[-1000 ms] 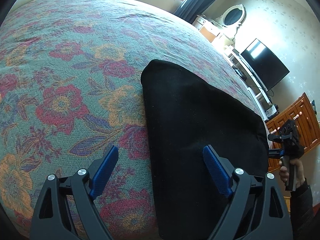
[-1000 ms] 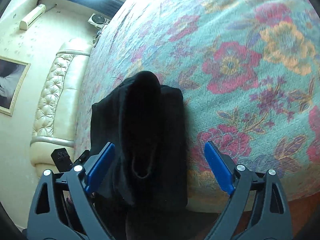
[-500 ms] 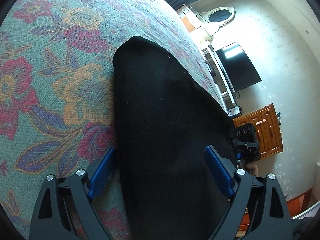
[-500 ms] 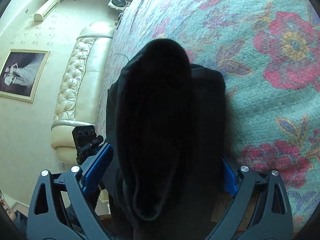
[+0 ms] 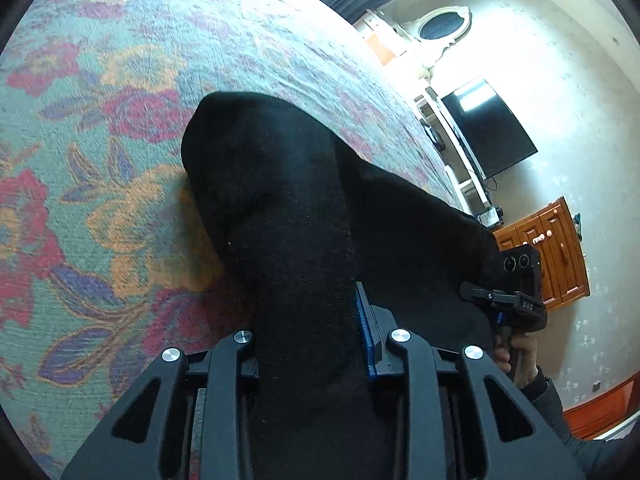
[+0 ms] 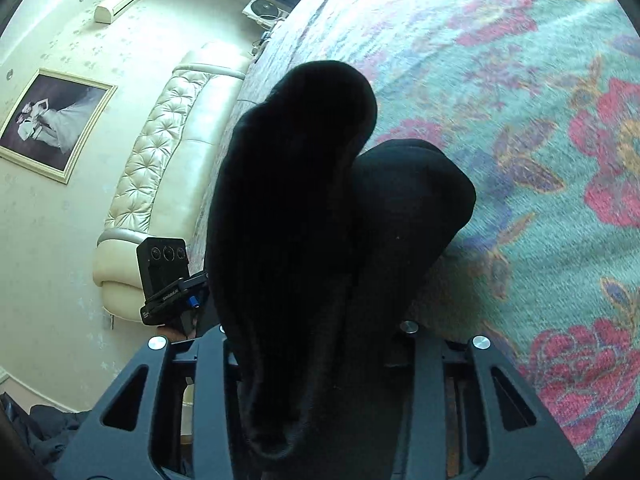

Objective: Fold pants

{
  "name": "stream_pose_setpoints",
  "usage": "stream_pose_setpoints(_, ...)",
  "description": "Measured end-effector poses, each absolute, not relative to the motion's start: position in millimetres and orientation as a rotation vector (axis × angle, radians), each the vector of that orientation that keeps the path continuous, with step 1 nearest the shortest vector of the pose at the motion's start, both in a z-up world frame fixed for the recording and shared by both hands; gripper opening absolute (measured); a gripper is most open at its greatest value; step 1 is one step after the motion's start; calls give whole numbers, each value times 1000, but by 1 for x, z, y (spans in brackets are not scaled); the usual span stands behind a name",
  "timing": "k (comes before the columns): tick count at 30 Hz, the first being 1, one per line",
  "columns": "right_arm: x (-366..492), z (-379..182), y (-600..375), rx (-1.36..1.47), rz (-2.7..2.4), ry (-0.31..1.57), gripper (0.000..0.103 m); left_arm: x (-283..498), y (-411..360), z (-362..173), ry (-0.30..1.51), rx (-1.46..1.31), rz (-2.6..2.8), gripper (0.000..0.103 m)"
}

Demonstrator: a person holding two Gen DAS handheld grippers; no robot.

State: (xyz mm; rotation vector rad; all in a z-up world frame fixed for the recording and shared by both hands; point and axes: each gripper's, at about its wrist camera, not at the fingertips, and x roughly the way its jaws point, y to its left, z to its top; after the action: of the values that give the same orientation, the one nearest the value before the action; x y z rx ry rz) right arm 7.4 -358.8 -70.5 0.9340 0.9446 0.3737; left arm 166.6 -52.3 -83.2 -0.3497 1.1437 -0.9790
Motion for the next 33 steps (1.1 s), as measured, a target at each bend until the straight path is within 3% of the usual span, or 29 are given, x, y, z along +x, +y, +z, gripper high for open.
stream_pose_setpoints(3,38,-64,-349,915,416,920,34,181,-30,-69,1065,-374,-938,24)
stream_pose_setpoints(13,157,-79,-306,881,500,948,33,236,35,-82,1056,-464,-793,25)
stream_pose_setpoints(14,163,-83,-308,889,490,956,34,237,36,-88,1070,-461,-793,31)
stream_pose_setpoints(16,170,-96,-311,932,466,982,46,237,40,-97,1086,-446,-790,45)
stream_pose_setpoints(17,168,-103,-316,944,459,993,46,237,43,-100,1088,-435,-763,63)
stream_pose_setpoints(18,166,-106,-319,948,461,988,46,235,48,-102,1073,-438,-744,70)
stream_pose_setpoints(23,138,-105,-333,1000,424,941,56,216,85,-94,977,-479,-664,72)
stream_pose_setpoints(28,100,-97,-337,1062,406,893,86,180,97,-88,973,-420,-673,73)
stream_pose_setpoints(32,87,-91,-313,860,376,969,89,167,71,-89,994,-321,-691,78)
stream_pose_setpoints(33,85,-90,-306,780,353,984,80,168,55,-91,1009,-288,-676,78)
